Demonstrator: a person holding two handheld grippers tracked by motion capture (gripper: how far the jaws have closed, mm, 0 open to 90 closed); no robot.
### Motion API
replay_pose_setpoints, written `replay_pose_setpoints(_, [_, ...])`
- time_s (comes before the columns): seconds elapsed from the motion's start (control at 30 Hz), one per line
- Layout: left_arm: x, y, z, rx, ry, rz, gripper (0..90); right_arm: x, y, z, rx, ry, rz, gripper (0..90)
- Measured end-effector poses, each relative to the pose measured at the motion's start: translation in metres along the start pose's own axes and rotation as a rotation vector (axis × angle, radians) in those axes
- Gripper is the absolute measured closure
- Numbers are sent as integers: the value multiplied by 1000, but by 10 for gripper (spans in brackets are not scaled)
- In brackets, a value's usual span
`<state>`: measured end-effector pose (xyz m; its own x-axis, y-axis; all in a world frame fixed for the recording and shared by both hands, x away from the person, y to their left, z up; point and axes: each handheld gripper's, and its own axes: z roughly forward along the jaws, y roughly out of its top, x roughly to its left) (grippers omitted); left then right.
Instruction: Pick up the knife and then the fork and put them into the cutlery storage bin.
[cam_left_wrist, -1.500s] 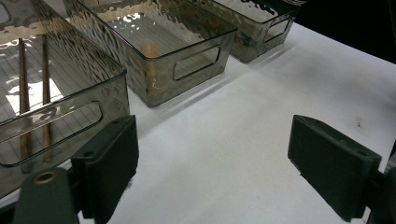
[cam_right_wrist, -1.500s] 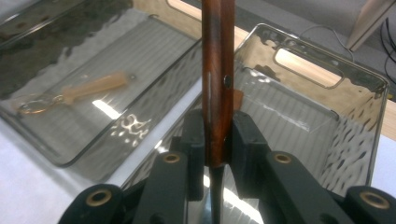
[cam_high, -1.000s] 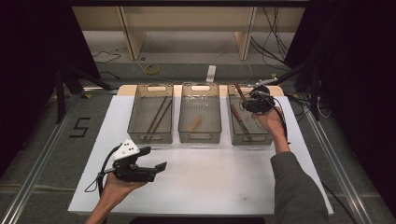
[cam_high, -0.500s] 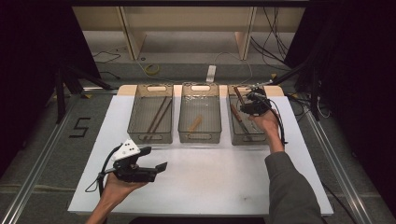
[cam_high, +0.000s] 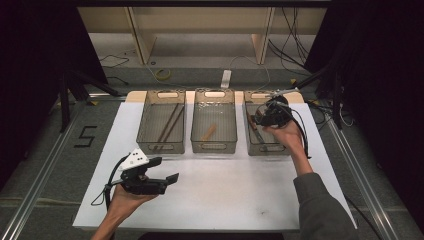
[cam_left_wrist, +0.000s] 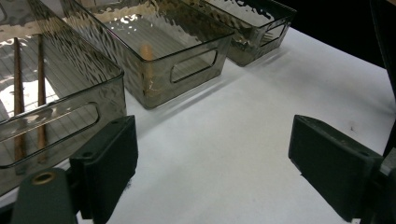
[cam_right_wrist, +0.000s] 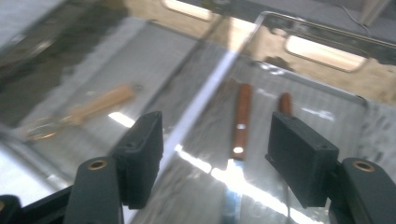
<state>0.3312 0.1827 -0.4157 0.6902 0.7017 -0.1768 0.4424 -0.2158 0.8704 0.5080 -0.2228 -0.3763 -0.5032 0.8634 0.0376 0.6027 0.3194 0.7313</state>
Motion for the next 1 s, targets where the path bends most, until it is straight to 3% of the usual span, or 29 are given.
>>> replay_pose_setpoints(0.2, [1,0,0,1,-1,-1,151,20,-9,-18,-57,86,-35,328])
replay_pose_setpoints(0.57, [2,0,0,6,-8,-8,149,53,-37,-40,-118,165,-92,293])
replay_pose_setpoints(0.77, [2,0,0,7,-10,-6,149,61,-53,-47,-164,194,-85,282])
replay_pose_setpoints(1.0, [1,0,0,4,-16,-4,149,68,-68,-54,-174,230,-94,265])
